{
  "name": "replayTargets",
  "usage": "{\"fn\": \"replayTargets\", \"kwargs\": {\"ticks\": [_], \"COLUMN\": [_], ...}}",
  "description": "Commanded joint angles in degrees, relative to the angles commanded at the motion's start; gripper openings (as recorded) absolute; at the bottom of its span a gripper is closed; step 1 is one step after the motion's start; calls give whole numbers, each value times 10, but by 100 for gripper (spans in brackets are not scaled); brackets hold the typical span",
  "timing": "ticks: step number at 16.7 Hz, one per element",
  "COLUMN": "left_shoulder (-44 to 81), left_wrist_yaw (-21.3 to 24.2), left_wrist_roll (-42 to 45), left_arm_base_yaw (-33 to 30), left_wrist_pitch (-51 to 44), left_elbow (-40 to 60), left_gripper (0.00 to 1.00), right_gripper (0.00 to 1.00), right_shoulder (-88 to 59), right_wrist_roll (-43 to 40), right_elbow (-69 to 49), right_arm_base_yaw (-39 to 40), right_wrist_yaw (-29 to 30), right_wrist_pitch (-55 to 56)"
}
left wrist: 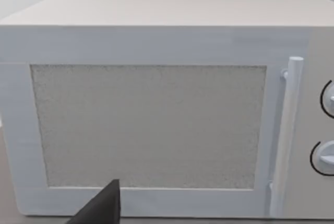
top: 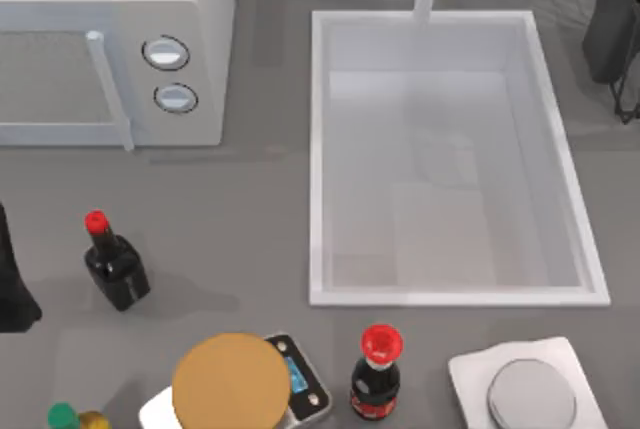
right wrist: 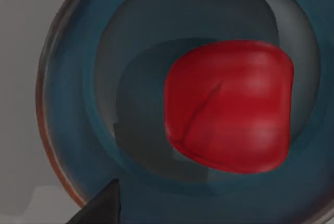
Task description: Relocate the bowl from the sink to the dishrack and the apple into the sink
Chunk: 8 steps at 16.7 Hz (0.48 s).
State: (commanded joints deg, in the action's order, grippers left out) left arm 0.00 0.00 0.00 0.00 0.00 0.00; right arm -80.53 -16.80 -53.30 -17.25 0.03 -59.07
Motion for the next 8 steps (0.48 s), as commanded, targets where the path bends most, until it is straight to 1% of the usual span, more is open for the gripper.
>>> {"fn": "replayTargets", "kwargs": {"ticks": [3,8], "left_shoulder": [0,0], "left_wrist_yaw": [0,0], "left_wrist_roll": [0,0], "left_arm_base_yaw": [0,0], "left_wrist_pitch": [0,0], "left_elbow": [0,0], "left_gripper": [100,100], "right_gripper": [100,100], "right_shoulder": [-34,-33], "right_wrist_roll": [-7,-7], "right_elbow": [-23,-20], "right_arm_base_yaw": [-7,-5], "right_wrist_yaw": [0,0], "right_wrist_pitch": [-26,-23]}}
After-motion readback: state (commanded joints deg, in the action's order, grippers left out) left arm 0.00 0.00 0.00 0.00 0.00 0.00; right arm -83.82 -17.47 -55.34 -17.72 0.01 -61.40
